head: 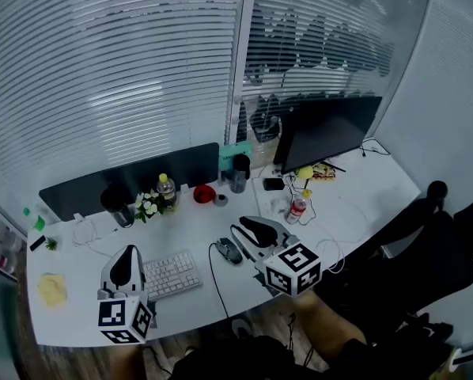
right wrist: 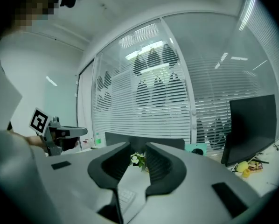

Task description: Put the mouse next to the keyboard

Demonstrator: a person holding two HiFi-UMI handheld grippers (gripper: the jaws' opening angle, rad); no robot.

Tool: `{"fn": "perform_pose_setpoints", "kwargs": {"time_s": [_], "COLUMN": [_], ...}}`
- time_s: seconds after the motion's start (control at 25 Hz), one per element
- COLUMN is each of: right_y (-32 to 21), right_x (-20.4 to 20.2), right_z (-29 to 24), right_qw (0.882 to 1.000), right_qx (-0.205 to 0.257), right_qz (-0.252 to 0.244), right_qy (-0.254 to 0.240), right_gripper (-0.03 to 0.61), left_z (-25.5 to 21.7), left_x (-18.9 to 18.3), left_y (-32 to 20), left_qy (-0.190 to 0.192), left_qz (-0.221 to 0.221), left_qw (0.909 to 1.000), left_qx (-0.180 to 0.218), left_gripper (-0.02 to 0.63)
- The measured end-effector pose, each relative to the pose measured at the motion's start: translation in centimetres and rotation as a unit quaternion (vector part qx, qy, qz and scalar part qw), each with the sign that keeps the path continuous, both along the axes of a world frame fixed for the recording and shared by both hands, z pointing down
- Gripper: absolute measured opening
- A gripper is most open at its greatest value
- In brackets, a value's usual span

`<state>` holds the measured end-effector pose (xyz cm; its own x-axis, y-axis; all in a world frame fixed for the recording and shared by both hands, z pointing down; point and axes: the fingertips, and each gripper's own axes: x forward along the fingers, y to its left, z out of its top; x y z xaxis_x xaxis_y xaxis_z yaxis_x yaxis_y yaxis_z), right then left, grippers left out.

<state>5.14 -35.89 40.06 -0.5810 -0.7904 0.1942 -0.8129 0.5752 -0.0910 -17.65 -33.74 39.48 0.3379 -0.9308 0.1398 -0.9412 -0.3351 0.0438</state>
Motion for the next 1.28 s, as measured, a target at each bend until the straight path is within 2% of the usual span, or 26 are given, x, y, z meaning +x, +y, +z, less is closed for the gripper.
{"fn": "perform_pose_setpoints", "kwargs": {"time_s": [0.08, 0.16, 0.28, 0.44, 0.76, 1.28], "right_y": [0.6, 1.0, 1.6, 2.1, 2.1, 1.4], "right_x": [0.0, 0.3, 0.3, 0.2, -0.2, -0.3], "right_z": [-1.1, -2.0, -3.3, -4.7, -5.4, -5.5], "right_qw": [1.0, 1.0, 1.0, 0.999, 0.999, 0.998], "right_qx": [0.0, 0.006, 0.02, 0.034, 0.051, 0.054], "right_qz": [-0.007, 0.0, 0.008, 0.011, 0.016, 0.013], "right_qy": [-0.014, -0.021, -0.016, -0.014, 0.005, 0.012], "right_gripper": [0.061, 0.036, 0.002, 0.0, -0.002, -0.002], "left_z": [-0.8, -1.5, -2.3, -2.9, -1.8, -1.6], "left_x": [0.2, 0.0, -0.2, 0.0, -1.7, -0.9], "left_y": [0.3, 0.7, 1.2, 2.0, 2.4, 2.5], "left_qy": [-0.017, -0.023, 0.006, 0.038, 0.011, 0.005], "left_qz": [0.014, 0.018, 0.02, 0.026, -0.025, -0.026], "left_qw": [0.9997, 0.9994, 0.9994, 0.9986, 0.9996, 0.9996], "left_qx": [0.007, 0.018, 0.026, 0.026, 0.003, -0.004], "left_gripper": [0.029, 0.029, 0.029, 0.029, 0.029, 0.029]}}
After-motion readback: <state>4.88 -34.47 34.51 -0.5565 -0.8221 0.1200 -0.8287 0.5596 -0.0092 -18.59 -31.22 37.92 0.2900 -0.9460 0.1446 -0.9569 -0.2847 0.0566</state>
